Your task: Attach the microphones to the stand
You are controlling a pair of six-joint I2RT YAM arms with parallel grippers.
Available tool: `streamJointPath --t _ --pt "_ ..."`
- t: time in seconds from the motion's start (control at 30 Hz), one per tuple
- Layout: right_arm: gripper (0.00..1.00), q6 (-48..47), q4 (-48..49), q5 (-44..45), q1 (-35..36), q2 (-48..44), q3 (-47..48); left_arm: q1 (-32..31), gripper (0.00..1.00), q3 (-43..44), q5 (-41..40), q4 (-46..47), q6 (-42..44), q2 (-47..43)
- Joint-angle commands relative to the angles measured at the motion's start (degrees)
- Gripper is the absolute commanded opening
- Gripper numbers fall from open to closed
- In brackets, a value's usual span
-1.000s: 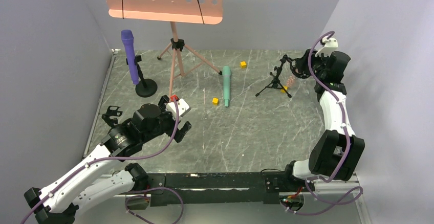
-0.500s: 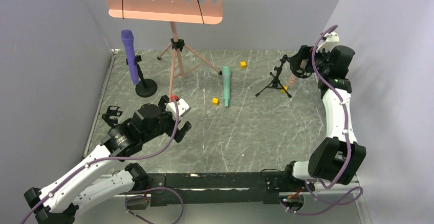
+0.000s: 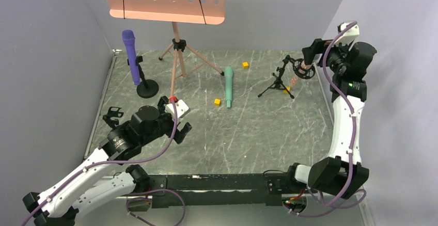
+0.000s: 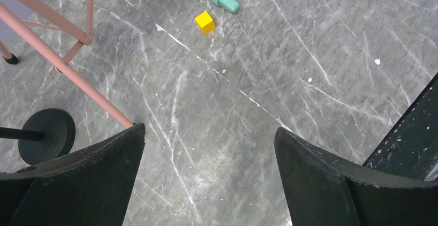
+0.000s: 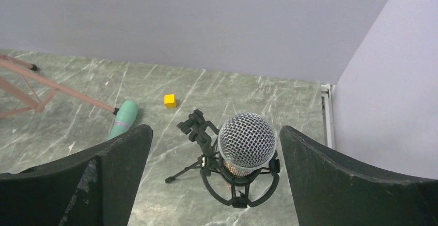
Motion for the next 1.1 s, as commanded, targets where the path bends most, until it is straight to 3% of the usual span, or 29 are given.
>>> streamJointPath --t 0.0,0.33,0.53,0.63,0.9,1.07 --pt "1.0 -1.45 -2.87 -4.77 -0.44 -3.11 3.72 0.46 0.99 -0.47 -1.52 1.68 -0.4 -1.22" --pt "1.0 -2.46 -9.34 -18.66 -0.53 -7.78 5.0 2.06 0.99 -1.68 -1.66 4.04 -1.34 -5.03" --pt "1.0 -3.83 -10.72 -37.69 -0.41 -11.0 -0.2 4.7 0.99 -3.3 0.37 7.24 -2.93 -8.57" --pt "1.0 -4.6 -9.8 -43.01 -0.35 -13.1 -6.21 6.08 0.99 -4.18 0.66 8.76 -3.99 -9.81" --pt "1.0 -19.07 -14.3 -45.56 -0.3 -17.26 -24.99 6.88 0.99 -5.09 1.17 10.83 -12.2 -8.13" --pt "1.0 -18.74 -8.8 -42.13 -0.31 -18.89 -34.6 6.88 0.99 -6.93 1.1 10.49 -21.61 -9.77"
